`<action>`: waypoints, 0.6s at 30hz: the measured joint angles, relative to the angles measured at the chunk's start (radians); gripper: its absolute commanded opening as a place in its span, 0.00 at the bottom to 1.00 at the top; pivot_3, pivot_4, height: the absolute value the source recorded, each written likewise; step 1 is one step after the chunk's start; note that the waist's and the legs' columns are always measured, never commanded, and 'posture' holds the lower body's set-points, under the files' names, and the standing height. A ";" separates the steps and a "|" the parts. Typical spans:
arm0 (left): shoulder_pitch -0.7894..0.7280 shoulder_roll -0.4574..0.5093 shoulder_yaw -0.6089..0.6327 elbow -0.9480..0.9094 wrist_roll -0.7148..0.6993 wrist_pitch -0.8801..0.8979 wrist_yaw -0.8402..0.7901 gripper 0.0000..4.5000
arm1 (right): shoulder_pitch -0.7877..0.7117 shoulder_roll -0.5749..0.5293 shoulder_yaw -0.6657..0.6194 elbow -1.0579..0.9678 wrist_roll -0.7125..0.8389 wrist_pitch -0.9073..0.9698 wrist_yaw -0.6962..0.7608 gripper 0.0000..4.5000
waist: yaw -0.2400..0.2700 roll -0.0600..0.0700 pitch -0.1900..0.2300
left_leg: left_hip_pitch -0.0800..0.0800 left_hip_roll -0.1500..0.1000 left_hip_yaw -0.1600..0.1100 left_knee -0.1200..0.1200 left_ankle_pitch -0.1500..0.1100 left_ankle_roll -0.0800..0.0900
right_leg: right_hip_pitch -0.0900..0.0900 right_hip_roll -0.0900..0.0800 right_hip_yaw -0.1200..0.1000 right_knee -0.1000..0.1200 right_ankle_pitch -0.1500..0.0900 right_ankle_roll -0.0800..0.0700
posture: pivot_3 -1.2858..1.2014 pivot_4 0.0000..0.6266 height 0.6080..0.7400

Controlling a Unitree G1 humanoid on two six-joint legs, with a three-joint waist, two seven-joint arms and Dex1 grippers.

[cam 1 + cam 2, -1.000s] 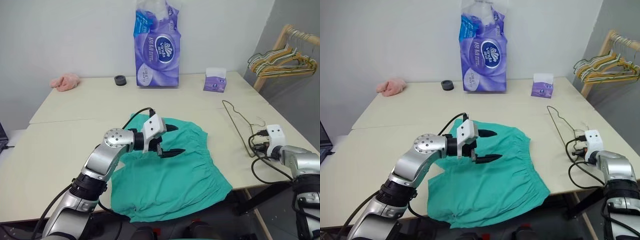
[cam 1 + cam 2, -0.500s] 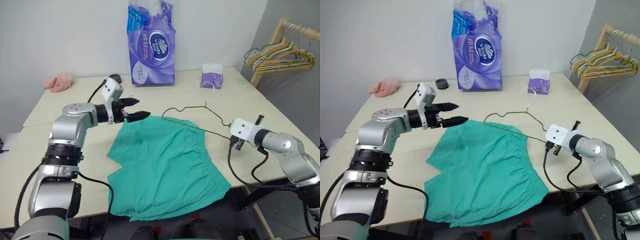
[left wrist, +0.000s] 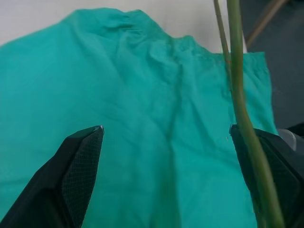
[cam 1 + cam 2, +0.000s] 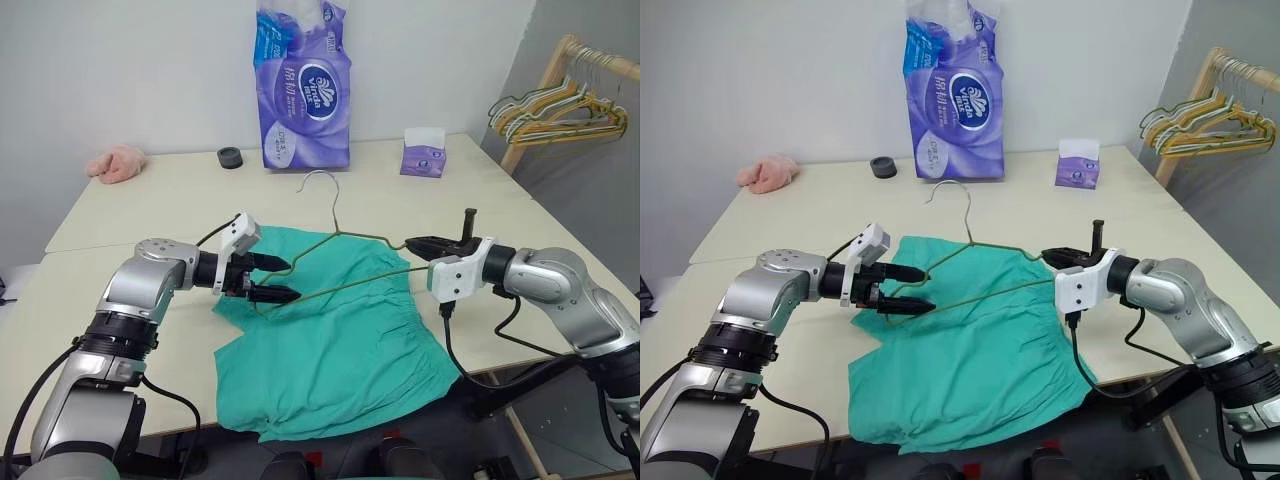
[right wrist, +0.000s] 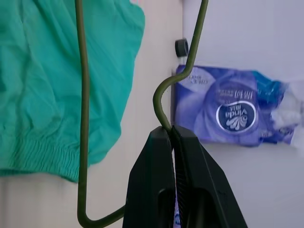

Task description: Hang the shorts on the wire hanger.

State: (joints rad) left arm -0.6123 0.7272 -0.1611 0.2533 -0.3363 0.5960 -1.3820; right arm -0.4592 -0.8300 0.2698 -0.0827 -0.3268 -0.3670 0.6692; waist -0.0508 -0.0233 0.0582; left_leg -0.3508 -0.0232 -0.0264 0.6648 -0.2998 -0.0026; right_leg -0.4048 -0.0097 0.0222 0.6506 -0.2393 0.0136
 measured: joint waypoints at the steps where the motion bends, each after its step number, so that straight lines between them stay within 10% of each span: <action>1: 0.015 0.007 -0.004 -0.029 -0.004 0.014 -0.013 1.00 | -0.001 0.002 0.002 0.001 -0.007 -0.013 0.005 0.00 | -0.001 0.000 0.000 | 0.000 0.000 0.000 0.000 0.000 0.000 | 0.000 0.000 0.000 0.000 0.000 0.000 | 0.49 0.05 1.00; 18: 0.113 0.057 -0.074 -0.109 0.007 0.010 -0.092 1.00 | -0.018 0.028 0.003 0.044 -0.044 -0.103 0.027 0.00 | -0.005 0.000 0.000 | 0.001 0.000 0.001 0.000 0.000 0.000 | 0.000 0.000 0.001 0.001 0.000 0.000 | 0.49 0.05 1.00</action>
State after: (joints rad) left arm -0.4990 0.7844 -0.2352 0.1442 -0.3292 0.6062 -1.4745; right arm -0.4774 -0.8015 0.2726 -0.0389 -0.3708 -0.4703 0.6962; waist -0.0558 -0.0230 0.0584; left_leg -0.3496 -0.0231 -0.0251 0.6646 -0.2999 -0.0024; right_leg -0.4048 -0.0095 0.0235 0.6515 -0.2394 0.0134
